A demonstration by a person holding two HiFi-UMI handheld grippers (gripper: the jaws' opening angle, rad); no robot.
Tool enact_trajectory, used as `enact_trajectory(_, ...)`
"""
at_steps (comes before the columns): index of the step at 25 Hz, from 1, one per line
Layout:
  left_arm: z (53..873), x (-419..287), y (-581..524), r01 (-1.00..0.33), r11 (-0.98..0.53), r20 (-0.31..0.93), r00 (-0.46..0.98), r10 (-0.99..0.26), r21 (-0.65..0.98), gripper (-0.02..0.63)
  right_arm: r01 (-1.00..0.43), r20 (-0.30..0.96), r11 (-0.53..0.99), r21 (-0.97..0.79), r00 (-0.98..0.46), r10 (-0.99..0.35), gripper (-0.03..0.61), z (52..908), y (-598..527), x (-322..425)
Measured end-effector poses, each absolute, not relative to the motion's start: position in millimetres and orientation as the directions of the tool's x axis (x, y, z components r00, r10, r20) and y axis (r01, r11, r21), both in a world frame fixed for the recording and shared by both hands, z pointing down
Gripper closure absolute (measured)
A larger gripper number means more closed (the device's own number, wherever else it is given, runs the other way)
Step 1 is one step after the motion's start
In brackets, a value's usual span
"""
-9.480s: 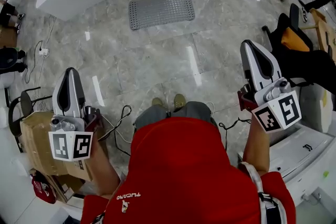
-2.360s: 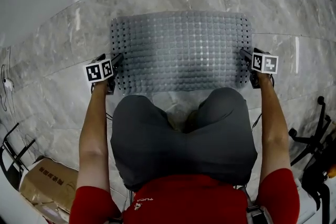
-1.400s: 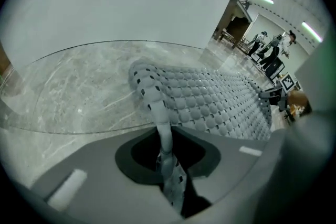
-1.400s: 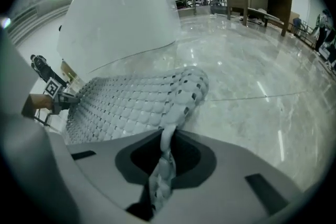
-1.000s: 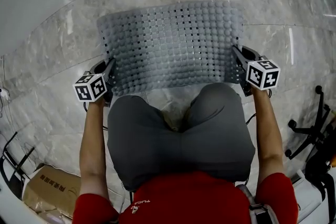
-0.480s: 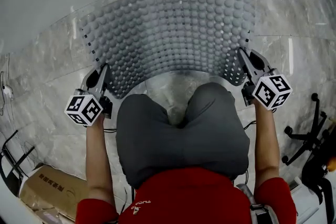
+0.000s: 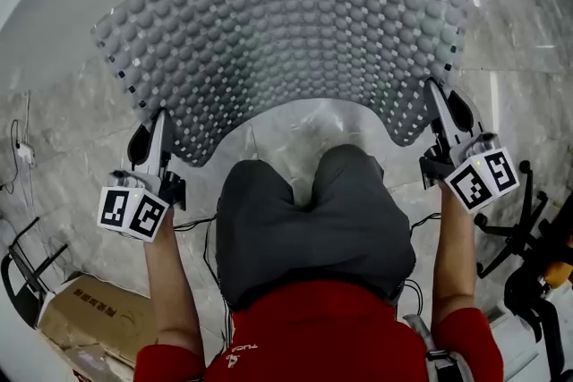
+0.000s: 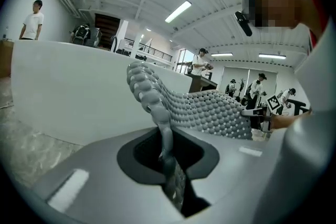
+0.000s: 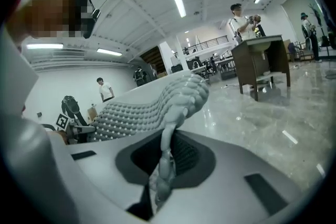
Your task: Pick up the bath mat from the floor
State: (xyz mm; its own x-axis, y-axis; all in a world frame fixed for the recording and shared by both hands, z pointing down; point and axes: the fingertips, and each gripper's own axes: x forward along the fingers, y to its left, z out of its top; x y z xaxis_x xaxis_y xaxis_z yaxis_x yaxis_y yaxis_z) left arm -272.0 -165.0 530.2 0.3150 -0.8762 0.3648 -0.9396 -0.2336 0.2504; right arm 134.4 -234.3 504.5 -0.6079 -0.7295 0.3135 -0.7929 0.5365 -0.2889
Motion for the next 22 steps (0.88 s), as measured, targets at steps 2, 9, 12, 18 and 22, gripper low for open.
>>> enact_trajectory(2,513.5,-271.5,-164.6,-0.939,-0.23,0.367,0.315,-0.875,0.257,0.566,-0.796,0.307,0.53,-0.294,-0.603,-0.736,0.545,488.0,-236.3,133.4)
enact_trajectory(9,484.5,-282.2,-161.0,-0.949,-0.216,0.389,0.292,-0.873,0.228,0.566,-0.798,0.275,0.509,-0.323,-0.593,-0.756,0.545,470.5,-237.0,129.4)
enact_trajectory(12,500.3,-271.9,-161.3,-0.954,-0.214,0.423,0.285,-0.86,0.209,0.566,-0.798,0.279,0.483,-0.361,-0.587,-0.76,0.545,501.1,-237.3,141.1)
enact_trajectory(18,503.5,-265.1,-161.0,-0.957,-0.201,0.428,0.274,-0.861,0.209,0.566,-0.803,0.276,0.469,-0.367,-0.576,-0.77,0.545,506.4,-243.3,144.4)
enact_trajectory(22,507.3,-267.7,-162.5,-0.952,-0.212,0.382,0.283,-0.88,0.219,0.566,-0.812,0.244,0.458,-0.362,-0.557,-0.794,0.545,503.8,-241.5,143.8)
